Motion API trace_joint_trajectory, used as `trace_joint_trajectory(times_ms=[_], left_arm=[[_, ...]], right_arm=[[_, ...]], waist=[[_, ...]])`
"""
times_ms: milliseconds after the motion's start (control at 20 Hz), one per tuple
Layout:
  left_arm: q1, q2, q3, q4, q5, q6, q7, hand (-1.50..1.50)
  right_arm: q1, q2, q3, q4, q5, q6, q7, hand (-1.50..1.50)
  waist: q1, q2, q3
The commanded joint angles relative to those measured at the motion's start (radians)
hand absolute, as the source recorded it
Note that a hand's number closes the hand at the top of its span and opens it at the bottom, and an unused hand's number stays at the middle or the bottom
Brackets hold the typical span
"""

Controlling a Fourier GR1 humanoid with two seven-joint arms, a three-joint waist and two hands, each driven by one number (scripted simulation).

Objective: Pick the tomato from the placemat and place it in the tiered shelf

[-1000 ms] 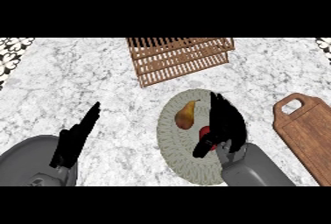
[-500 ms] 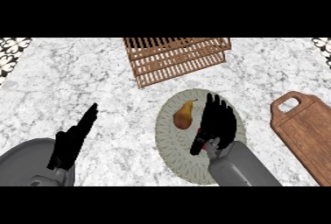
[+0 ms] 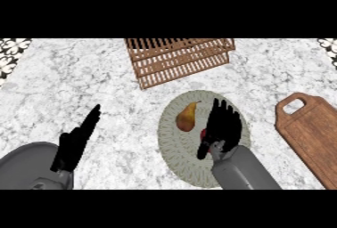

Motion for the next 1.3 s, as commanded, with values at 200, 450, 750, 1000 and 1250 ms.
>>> trace_joint_trajectory(times_ms=[200,450,750,1000,1250], left_arm=[[0.033,-0.014,0.01,0.049,-0.019,-0.03,-0.03,0.0],[0.051,-0.025,0.011,-0.001,-0.041,-0.011,-0.01,0.0],[0.021,-0.01,0.048,-0.007,-0.038,-0.062,0.028,0.0],[0.059,-0.049,0.073,-0.017,-0.042,-0.08,0.01,0.0],[0.015,0.003,0.108,-0.025,-0.044,-0.127,0.055,0.0]], right_arm=[[0.015,0.056,-0.029,0.088,0.071,0.04,0.132,-1.5],[0.025,0.056,0.012,0.087,0.065,0.023,0.158,-1.5],[0.019,0.056,-0.032,0.201,0.108,0.021,-0.044,1.5],[-0.002,0.057,-0.044,0.128,0.092,0.036,-0.02,1.5],[0.048,0.034,-0.029,0.192,0.214,-0.098,-0.098,1.5]], waist=[[0.006,0.006,-0.003],[0.013,0.005,-0.003],[0.013,0.007,-0.003],[0.01,0.005,-0.003],[0.006,0.006,-0.003]])
